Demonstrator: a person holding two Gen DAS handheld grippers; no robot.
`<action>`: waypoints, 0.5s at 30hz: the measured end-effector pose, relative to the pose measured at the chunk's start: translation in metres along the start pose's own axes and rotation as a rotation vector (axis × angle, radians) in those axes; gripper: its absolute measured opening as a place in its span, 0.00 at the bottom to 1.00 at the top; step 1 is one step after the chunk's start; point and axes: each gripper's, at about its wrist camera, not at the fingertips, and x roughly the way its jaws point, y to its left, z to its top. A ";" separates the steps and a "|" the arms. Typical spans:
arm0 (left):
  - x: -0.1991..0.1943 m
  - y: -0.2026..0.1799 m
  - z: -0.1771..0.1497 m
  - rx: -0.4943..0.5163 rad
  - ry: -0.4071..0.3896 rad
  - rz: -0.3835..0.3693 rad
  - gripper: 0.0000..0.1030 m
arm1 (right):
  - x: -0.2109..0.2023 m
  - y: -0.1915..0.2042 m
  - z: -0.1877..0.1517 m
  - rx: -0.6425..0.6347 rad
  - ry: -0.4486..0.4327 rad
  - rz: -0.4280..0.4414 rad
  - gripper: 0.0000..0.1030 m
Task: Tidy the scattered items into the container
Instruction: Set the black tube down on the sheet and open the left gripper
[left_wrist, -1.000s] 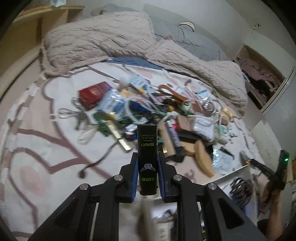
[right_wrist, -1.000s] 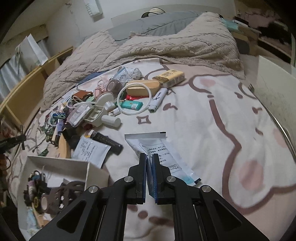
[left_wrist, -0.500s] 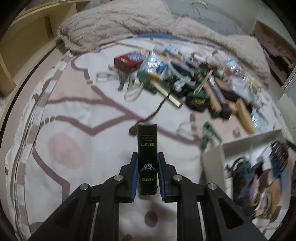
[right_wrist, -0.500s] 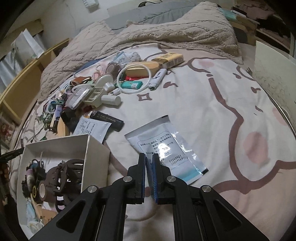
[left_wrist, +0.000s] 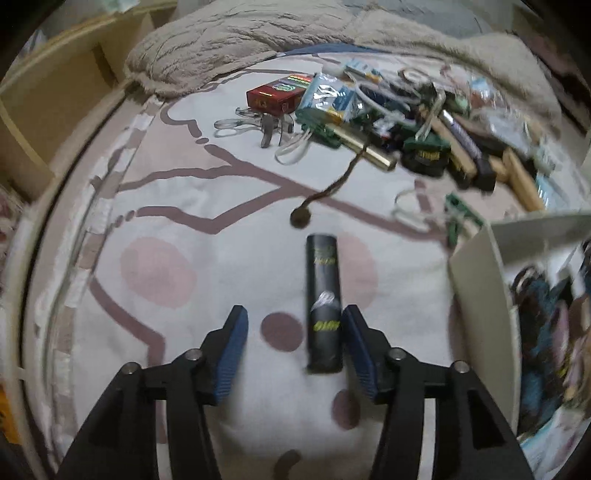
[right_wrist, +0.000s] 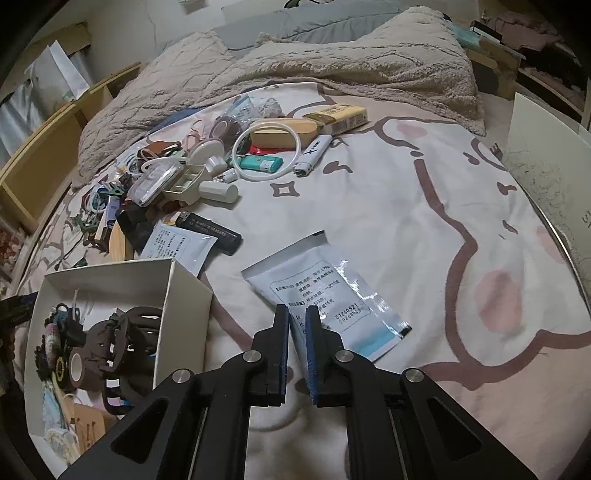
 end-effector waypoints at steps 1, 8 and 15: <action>0.000 -0.001 -0.002 0.015 -0.002 0.012 0.57 | -0.001 -0.001 0.000 0.000 0.002 -0.003 0.08; 0.001 0.008 -0.003 0.050 0.003 0.080 0.74 | -0.004 -0.006 0.001 -0.012 0.003 -0.043 0.08; 0.005 0.035 -0.002 -0.029 0.009 0.151 0.74 | -0.011 -0.017 0.004 0.016 -0.009 -0.066 0.08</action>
